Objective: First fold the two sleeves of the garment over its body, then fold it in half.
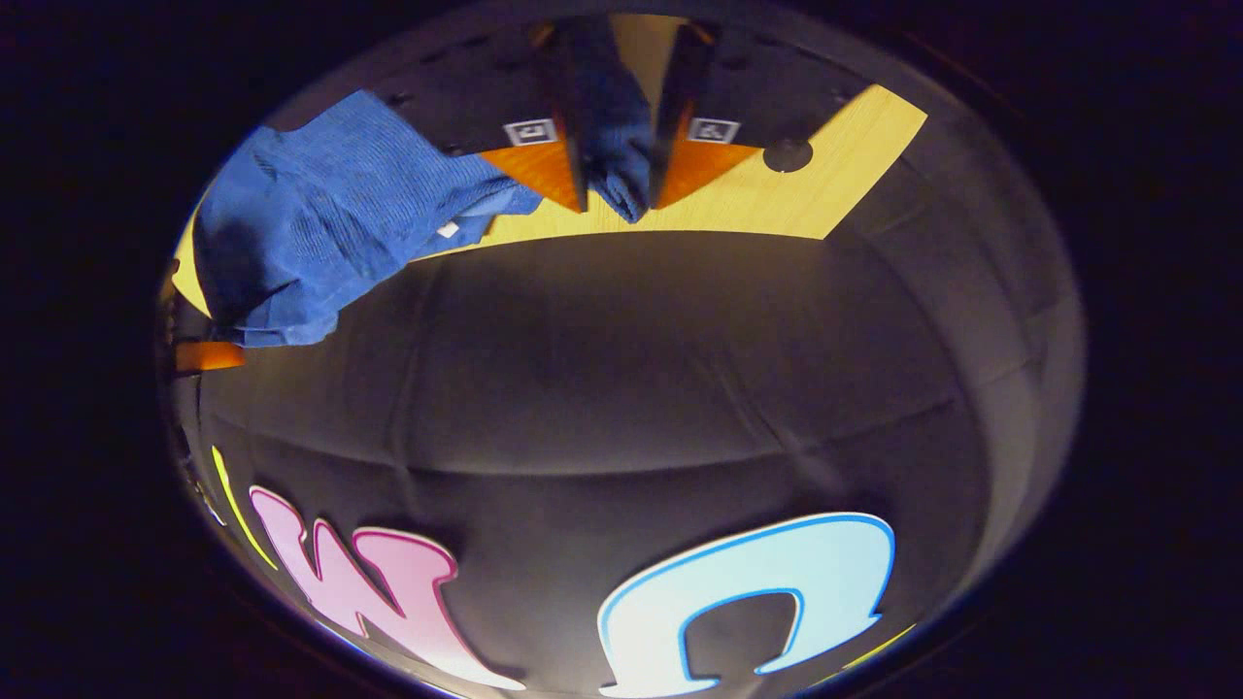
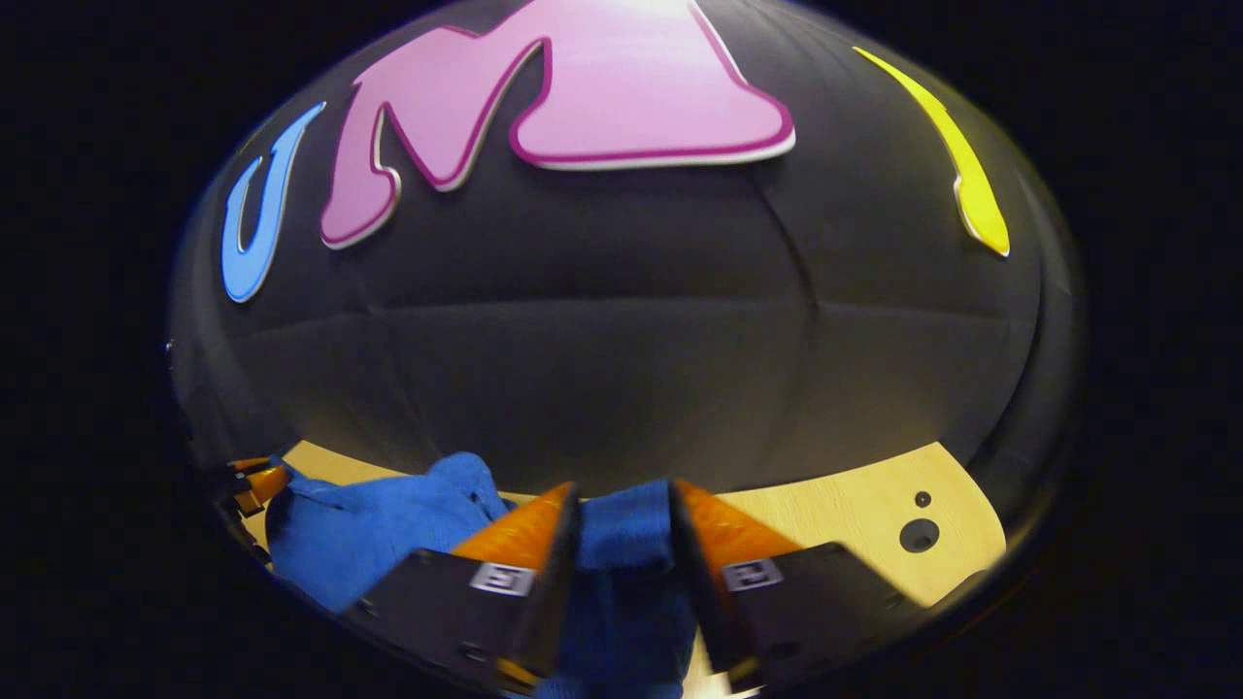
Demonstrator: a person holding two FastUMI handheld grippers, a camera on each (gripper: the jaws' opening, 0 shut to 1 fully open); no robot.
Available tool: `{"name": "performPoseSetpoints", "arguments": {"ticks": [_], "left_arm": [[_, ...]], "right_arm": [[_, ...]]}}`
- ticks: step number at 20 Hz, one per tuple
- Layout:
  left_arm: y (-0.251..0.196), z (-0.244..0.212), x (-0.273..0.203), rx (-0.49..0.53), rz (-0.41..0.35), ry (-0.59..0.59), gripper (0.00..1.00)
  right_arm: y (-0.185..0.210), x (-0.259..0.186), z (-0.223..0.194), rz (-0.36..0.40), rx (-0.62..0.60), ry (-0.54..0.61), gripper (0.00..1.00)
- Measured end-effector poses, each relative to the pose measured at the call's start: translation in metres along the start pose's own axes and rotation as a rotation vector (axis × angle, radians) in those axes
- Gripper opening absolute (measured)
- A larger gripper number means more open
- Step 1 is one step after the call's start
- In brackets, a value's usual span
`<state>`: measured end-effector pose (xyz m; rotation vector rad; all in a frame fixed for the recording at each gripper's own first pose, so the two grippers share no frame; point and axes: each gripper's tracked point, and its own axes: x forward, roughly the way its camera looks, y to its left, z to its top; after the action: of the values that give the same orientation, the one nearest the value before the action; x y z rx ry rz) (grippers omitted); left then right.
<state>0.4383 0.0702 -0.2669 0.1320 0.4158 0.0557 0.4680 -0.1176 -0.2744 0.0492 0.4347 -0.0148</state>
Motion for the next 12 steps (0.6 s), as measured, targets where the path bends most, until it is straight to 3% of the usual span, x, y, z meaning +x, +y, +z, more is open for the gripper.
{"name": "performPoseSetpoints", "arguments": {"ticks": [2,4,9,12], "left_arm": [[-0.009,-0.019,0.001,0.017,0.003,0.073,0.84],[-0.013,-0.026,-0.017,-0.026,0.019,0.126,0.85],[-0.017,-0.002,-0.067,-0.220,0.010,0.065,0.86],[-0.019,0.006,-0.116,-0.291,-0.008,0.057,0.86]], "right_arm": [[0.001,-0.002,-0.021,-0.022,-0.034,0.045,1.00],[0.004,-0.011,-0.027,-0.025,-0.046,0.055,1.00],[0.018,-0.071,-0.009,-0.030,-0.034,-0.025,0.94],[0.019,-0.120,-0.002,-0.068,-0.064,-0.047,0.99]]}}
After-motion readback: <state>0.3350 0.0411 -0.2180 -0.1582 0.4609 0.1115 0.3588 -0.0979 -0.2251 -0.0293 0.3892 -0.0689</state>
